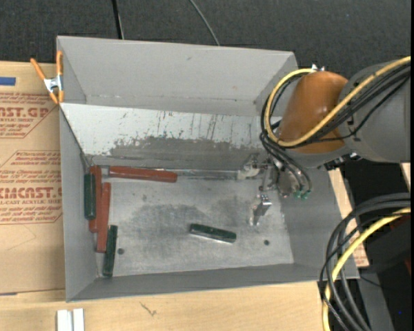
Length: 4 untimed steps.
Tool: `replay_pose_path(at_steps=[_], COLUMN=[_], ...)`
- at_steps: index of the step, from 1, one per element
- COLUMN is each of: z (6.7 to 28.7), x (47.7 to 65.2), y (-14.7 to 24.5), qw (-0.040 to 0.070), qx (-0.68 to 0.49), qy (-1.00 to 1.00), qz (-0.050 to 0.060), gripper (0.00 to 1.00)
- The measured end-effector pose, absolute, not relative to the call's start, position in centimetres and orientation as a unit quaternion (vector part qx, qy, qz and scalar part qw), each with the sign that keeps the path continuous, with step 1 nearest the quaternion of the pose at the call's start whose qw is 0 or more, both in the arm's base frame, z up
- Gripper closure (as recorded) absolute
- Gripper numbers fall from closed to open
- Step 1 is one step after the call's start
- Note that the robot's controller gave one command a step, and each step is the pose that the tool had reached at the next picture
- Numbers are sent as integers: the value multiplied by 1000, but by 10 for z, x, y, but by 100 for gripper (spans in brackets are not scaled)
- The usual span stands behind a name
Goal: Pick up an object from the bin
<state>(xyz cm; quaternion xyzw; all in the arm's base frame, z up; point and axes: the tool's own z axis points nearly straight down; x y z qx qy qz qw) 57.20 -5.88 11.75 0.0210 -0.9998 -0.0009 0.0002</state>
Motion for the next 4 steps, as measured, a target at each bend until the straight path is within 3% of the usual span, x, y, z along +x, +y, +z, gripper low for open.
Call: replay_pose_path(at_steps=[1, 2, 3, 4], z=[102, 72, 76, 76], x=[532, 527, 514, 514], y=[1, 21, 24, 24], qw=[-1, -4, -10, -10], qx=[83, 56, -69, -69], qy=[-997, -998, -998, -998], qz=[0, 0, -1, -1], gripper=[0, 0, 100, 100])
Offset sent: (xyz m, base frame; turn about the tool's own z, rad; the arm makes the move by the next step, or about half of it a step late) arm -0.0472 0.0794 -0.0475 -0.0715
